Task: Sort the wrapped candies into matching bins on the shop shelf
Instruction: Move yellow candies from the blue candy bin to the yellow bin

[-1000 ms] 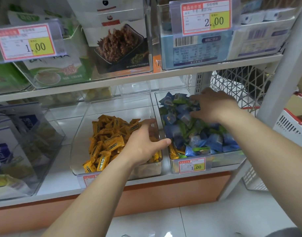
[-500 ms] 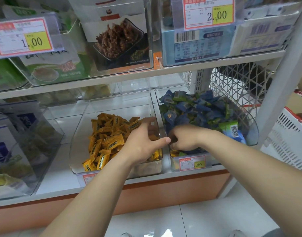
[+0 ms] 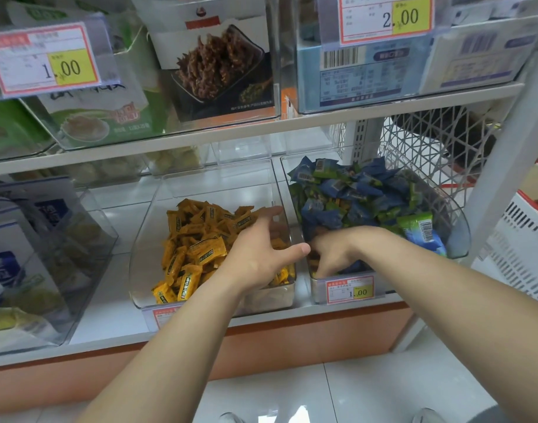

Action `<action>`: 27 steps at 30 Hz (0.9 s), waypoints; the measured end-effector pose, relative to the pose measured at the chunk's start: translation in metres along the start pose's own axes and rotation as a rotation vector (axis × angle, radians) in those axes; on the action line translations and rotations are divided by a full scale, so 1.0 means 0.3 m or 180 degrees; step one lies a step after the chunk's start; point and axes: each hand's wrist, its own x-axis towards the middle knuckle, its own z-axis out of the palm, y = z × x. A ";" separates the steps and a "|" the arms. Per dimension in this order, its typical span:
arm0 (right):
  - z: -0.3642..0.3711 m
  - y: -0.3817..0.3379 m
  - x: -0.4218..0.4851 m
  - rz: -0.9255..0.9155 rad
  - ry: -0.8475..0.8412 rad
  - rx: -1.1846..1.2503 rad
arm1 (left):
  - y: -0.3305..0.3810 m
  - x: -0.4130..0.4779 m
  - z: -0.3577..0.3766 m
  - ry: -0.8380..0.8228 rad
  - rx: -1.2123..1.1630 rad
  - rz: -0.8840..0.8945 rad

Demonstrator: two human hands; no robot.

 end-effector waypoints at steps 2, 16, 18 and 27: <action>-0.003 0.003 -0.002 0.0007 -0.0009 -0.0026 | 0.001 0.000 0.001 -0.0007 0.0011 -0.0015; 0.030 0.006 0.000 -0.0039 0.0106 0.0081 | -0.003 0.002 0.000 -0.0071 -0.0101 -0.0049; 0.038 0.021 -0.001 -0.0172 0.0313 0.0230 | -0.004 0.004 -0.001 -0.0077 -0.0135 -0.0048; 0.008 0.102 -0.037 -0.0642 0.1391 0.1995 | -0.006 0.018 -0.003 -0.0033 0.0074 0.0013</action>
